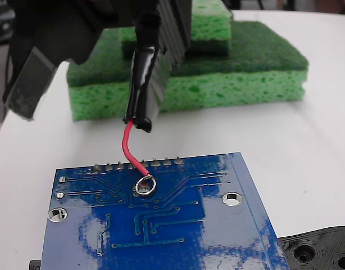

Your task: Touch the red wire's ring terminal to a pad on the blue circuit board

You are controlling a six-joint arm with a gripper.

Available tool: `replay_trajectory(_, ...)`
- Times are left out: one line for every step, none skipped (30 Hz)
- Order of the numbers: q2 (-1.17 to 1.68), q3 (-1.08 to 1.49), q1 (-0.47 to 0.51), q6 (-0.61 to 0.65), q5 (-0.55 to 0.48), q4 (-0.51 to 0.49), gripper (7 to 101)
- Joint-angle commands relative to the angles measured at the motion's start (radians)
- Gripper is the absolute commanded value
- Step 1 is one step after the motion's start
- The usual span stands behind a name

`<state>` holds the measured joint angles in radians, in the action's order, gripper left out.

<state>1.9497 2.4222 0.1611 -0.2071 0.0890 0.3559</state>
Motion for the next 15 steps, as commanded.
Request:
replay_trajectory(0.003,-0.005,0.000,0.000,0.002,-0.003,100.3)
replay_trajectory(0.003,-0.005,0.000,0.000,0.002,-0.003,100.3)
replay_trajectory(0.003,-0.005,0.000,0.000,0.002,-0.003,100.3)
replay_trajectory(0.003,-0.005,0.000,0.000,0.002,-0.003,100.3)
replay_trajectory(0.003,-0.005,0.000,0.000,0.002,-0.003,100.3)
replay_trajectory(0.005,-0.005,0.000,0.000,0.002,-0.003,100.3)
replay_trajectory(0.005,-0.005,0.000,0.000,0.002,-0.003,100.3)
replay_trajectory(0.005,-0.006,0.000,0.002,0.002,-0.003,100.3)
replay_trajectory(0.006,-0.008,0.000,0.002,0.002,-0.003,100.3)
replay_trajectory(0.009,-0.011,0.000,0.005,0.000,-0.002,100.3)
replay_trajectory(0.017,-0.012,0.000,0.009,-0.002,-0.002,100.3)
replay_trajectory(0.028,-0.015,-0.003,0.014,-0.003,0.000,100.3)
replay_trajectory(0.041,-0.018,-0.005,0.018,-0.003,0.005,100.3)
replay_trajectory(0.057,-0.023,-0.006,0.023,-0.005,0.014,100.3)
replay_trajectory(0.071,-0.028,-0.009,0.028,-0.005,0.028,100.3)
